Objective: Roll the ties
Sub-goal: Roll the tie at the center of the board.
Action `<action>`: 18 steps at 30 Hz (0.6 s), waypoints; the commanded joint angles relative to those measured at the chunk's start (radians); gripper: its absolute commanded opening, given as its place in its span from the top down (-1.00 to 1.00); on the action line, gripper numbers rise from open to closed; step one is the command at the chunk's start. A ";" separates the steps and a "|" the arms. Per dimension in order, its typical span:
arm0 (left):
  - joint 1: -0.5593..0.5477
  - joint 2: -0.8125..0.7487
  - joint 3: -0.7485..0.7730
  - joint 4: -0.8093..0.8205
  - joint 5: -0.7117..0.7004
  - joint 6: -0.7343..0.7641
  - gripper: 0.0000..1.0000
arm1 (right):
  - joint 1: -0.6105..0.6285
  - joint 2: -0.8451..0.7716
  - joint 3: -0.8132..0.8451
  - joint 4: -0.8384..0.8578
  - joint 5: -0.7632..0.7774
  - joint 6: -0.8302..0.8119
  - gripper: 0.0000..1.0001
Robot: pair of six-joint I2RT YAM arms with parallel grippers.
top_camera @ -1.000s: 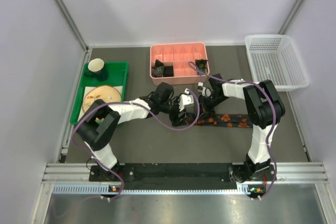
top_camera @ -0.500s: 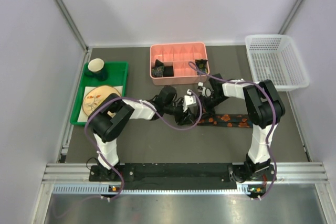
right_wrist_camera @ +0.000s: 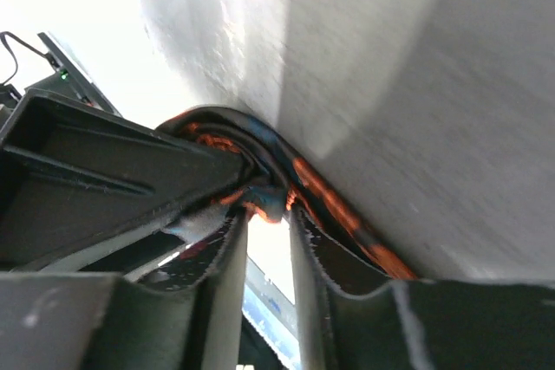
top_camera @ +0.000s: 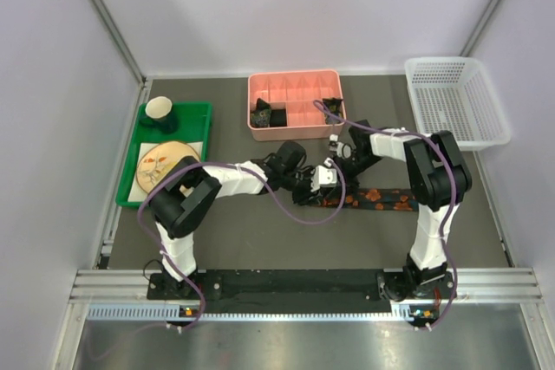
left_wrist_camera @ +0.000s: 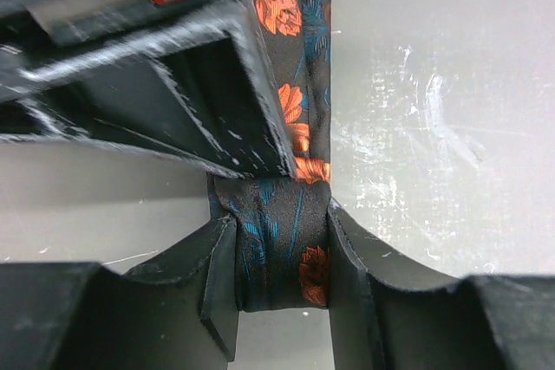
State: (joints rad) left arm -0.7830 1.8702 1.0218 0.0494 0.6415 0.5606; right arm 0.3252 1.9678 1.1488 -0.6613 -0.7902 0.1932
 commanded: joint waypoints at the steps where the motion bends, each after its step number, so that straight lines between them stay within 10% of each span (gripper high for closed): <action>1: -0.038 0.035 0.029 -0.305 -0.164 0.085 0.83 | -0.054 -0.053 0.051 -0.055 -0.015 -0.077 0.43; 18: -0.098 0.168 0.230 -0.508 -0.273 0.058 0.81 | -0.034 -0.066 -0.052 0.060 -0.136 0.009 0.20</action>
State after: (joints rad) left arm -0.8722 1.9514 1.2694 -0.3122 0.4355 0.6033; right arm 0.2623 1.8839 1.1187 -0.6853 -0.9112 0.1825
